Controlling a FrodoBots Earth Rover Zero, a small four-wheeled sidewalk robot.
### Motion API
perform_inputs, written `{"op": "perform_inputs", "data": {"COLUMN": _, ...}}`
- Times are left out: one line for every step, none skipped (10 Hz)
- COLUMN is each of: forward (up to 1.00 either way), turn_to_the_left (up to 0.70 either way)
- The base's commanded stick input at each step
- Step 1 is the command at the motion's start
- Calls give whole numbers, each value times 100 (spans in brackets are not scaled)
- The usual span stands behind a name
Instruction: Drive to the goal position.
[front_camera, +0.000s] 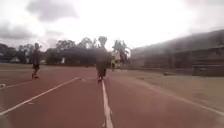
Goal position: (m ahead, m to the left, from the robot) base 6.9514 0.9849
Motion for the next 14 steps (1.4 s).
{"op": "perform_inputs", "data": {"forward": 85, "turn_to_the_left": 0}}
{"op": "perform_inputs", "data": {"forward": 85, "turn_to_the_left": 0}}
{"op": "perform_inputs", "data": {"forward": 85, "turn_to_the_left": 0}}
{"op": "perform_inputs", "data": {"forward": 85, "turn_to_the_left": 0}}
{"op": "perform_inputs", "data": {"forward": 85, "turn_to_the_left": 0}}
{"op": "perform_inputs", "data": {"forward": 85, "turn_to_the_left": 0}}
{"op": "perform_inputs", "data": {"forward": 85, "turn_to_the_left": 0}}
{"op": "perform_inputs", "data": {"forward": 85, "turn_to_the_left": 0}}
{"op": "perform_inputs", "data": {"forward": 85, "turn_to_the_left": 0}}
{"op": "perform_inputs", "data": {"forward": 85, "turn_to_the_left": 0}}
{"op": "perform_inputs", "data": {"forward": 85, "turn_to_the_left": 0}}
{"op": "perform_inputs", "data": {"forward": 85, "turn_to_the_left": 0}}
{"op": "perform_inputs", "data": {"forward": 85, "turn_to_the_left": 0}}
{"op": "perform_inputs", "data": {"forward": 85, "turn_to_the_left": 0}}
